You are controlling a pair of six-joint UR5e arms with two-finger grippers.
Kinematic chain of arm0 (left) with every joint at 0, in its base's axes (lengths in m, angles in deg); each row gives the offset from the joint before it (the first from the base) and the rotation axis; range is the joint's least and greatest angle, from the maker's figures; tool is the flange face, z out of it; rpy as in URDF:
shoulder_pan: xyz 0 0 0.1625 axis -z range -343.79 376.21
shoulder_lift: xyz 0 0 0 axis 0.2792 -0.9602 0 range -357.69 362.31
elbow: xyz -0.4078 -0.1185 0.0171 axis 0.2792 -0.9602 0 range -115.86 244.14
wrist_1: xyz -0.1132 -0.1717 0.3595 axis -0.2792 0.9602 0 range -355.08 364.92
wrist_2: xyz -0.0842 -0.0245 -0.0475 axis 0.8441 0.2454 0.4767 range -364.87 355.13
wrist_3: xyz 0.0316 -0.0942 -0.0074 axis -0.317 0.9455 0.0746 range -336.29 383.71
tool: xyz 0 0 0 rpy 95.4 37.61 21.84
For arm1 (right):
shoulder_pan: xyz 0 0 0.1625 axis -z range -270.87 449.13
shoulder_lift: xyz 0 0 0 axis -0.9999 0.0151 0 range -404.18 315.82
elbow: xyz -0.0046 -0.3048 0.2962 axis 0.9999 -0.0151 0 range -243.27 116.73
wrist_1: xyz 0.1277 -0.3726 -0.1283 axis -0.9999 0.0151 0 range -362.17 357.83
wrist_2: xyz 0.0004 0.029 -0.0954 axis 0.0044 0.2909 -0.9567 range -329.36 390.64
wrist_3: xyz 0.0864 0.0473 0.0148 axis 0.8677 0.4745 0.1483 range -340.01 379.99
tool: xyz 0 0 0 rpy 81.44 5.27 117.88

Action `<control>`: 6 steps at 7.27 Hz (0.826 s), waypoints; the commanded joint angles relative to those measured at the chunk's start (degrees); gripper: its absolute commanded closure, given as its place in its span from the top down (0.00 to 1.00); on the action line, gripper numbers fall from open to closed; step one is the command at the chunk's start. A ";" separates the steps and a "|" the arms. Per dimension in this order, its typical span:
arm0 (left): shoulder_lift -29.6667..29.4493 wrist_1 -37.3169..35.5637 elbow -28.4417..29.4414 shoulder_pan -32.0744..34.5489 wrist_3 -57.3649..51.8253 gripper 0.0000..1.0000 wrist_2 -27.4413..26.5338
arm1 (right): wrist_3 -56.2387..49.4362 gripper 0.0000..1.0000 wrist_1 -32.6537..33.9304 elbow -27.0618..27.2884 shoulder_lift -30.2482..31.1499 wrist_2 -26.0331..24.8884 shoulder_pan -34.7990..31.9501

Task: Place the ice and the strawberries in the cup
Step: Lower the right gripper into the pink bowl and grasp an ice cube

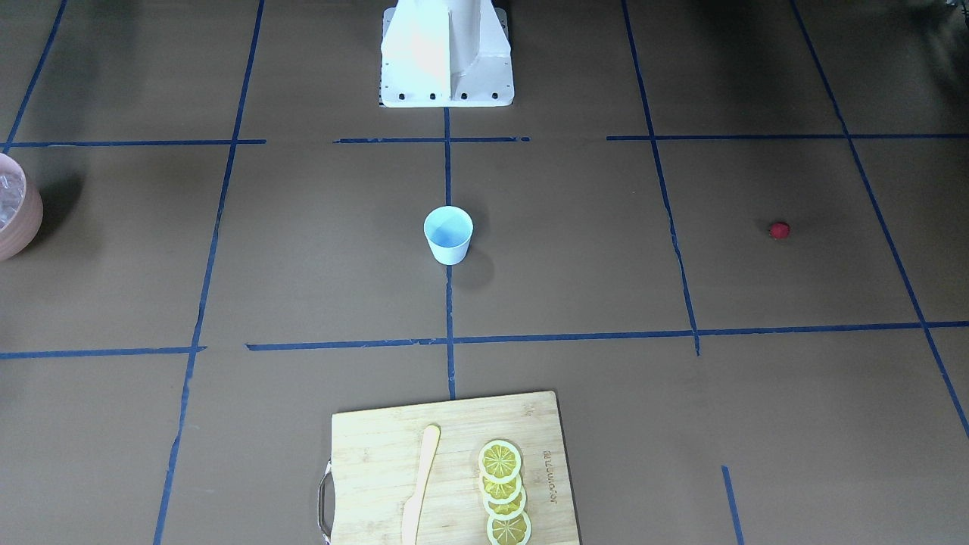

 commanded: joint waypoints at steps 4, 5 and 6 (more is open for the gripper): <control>-0.07 0.16 -0.09 0.03 0.15 1.00 0.00 | -0.13 0.68 -0.13 -1.15 -0.10 0.02 2.48; -0.07 0.16 -0.09 0.03 0.15 1.00 0.09 | -0.31 0.68 -0.13 -1.15 -0.10 -0.07 2.83; -0.07 0.16 -0.09 0.03 0.24 1.00 0.09 | -0.31 0.66 -0.13 -1.41 -0.18 -0.07 3.27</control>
